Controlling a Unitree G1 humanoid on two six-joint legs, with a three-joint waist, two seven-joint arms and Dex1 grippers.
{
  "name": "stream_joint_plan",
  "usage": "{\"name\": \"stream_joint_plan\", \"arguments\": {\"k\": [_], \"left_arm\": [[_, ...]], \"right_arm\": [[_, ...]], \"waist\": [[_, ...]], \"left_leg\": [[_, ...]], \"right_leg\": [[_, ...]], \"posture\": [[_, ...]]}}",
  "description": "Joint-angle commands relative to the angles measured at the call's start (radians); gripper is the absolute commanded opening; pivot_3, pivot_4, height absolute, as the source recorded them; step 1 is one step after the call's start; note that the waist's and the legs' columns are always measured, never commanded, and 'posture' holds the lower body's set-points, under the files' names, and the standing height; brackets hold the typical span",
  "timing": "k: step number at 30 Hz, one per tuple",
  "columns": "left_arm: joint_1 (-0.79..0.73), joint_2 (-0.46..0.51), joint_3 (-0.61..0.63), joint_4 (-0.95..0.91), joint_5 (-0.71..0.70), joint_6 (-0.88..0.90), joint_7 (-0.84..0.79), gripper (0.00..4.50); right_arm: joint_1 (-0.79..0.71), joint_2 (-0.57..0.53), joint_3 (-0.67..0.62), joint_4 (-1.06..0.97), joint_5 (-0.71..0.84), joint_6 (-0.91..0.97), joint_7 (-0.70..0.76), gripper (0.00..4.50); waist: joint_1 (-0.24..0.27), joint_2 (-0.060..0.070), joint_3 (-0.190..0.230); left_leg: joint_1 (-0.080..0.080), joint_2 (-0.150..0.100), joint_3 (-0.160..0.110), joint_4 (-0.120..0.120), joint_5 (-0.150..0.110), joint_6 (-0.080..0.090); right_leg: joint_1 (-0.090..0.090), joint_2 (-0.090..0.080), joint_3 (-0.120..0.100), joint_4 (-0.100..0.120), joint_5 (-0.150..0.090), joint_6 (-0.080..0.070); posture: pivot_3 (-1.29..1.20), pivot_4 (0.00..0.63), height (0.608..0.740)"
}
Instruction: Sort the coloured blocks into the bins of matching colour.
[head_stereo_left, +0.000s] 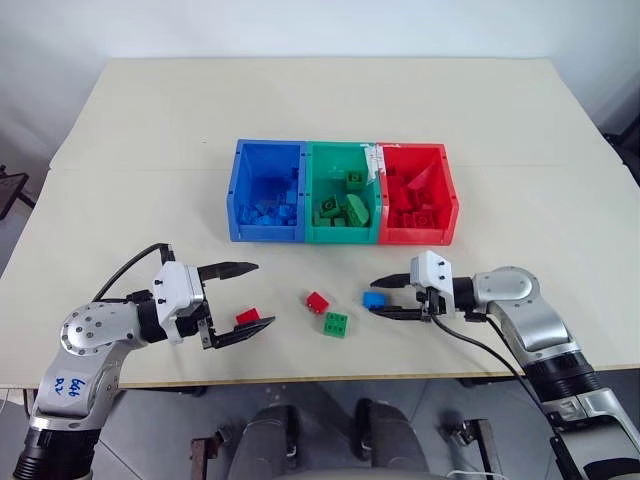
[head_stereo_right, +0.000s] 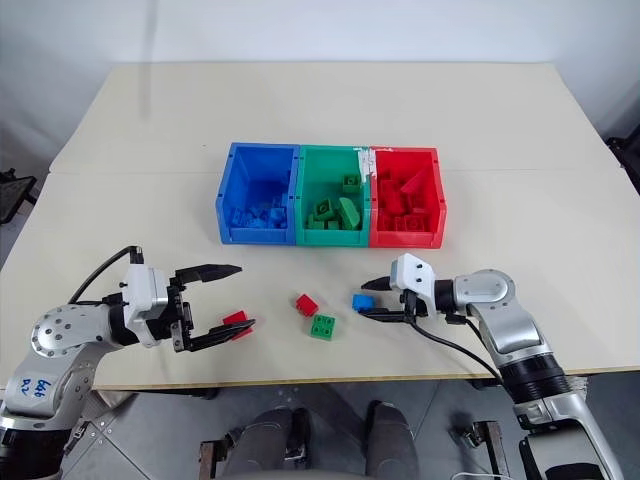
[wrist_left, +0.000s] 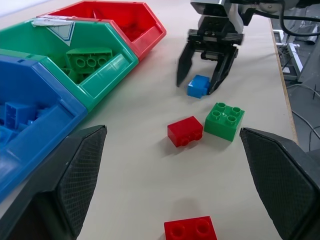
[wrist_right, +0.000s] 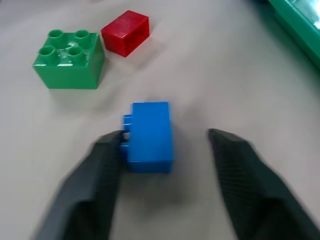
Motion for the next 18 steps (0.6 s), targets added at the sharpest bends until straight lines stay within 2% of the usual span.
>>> {"name": "stream_joint_plan", "arguments": {"k": [1,2,6,11,14,18], "left_arm": [[0.008,0.005,0.025,-0.034,-0.025,0.003,0.006,4.5],[0.009,0.004,0.028,-0.033,-0.026,0.004,0.01,4.5],[0.026,-0.018,0.08,-0.021,-0.033,0.01,0.067,4.5],[0.109,-0.063,0.177,-0.03,-0.032,0.006,0.161,4.5],[0.187,-0.086,0.221,-0.066,-0.043,0.015,0.196,4.5],[0.228,-0.091,0.238,-0.086,-0.044,0.022,0.215,4.5]], "right_arm": [[0.01,0.007,-0.02,-0.025,0.016,-0.017,-0.003,1.08],[0.011,0.011,-0.024,-0.028,0.018,-0.019,-0.008,0.88],[-0.008,0.05,-0.05,-0.081,0.06,0.041,-0.061,0.89],[-0.15,0.17,-0.062,-0.146,0.121,0.221,-0.192,0.89],[-0.299,0.296,-0.029,-0.065,0.081,0.242,-0.286,0.89],[-0.443,0.414,-0.014,0.096,0.026,0.224,-0.37,0.89]], "waist": [[0.0,0.0,0.0],[0.0,0.0,0.0],[0.0,0.0,0.0],[-0.024,0.0,0.0],[-0.039,0.0,0.0],[-0.025,-0.001,-0.001]], "left_leg": [[0.0,0.0,0.0,0.0,0.0,0.0],[0.0,0.0,0.0,0.0,0.0,0.0],[0.0,0.0,0.0,0.0,0.0,0.0],[0.0,0.001,0.0,0.0,0.0,-0.001],[0.0,0.002,0.001,0.0,-0.001,-0.001],[-0.002,0.003,0.001,-0.001,0.0,-0.003]], "right_leg": [[0.0,0.0,0.0,0.0,0.0,0.0],[0.0,0.0,0.0,0.0,0.0,0.0],[0.0,0.0,0.0,0.0,0.0,0.0],[-0.001,0.0,0.0,0.001,0.0,0.0],[-0.003,0.001,0.001,0.003,0.0,-0.001],[-0.008,0.001,0.001,0.007,-0.001,-0.003]], "posture": [[0.0,0.15,0.74],[0.0,0.15,0.74],[0.0,0.15,0.74],[0.0,0.15,0.74],[0.0,0.15,0.74],[0.0,0.15,0.74]]}}
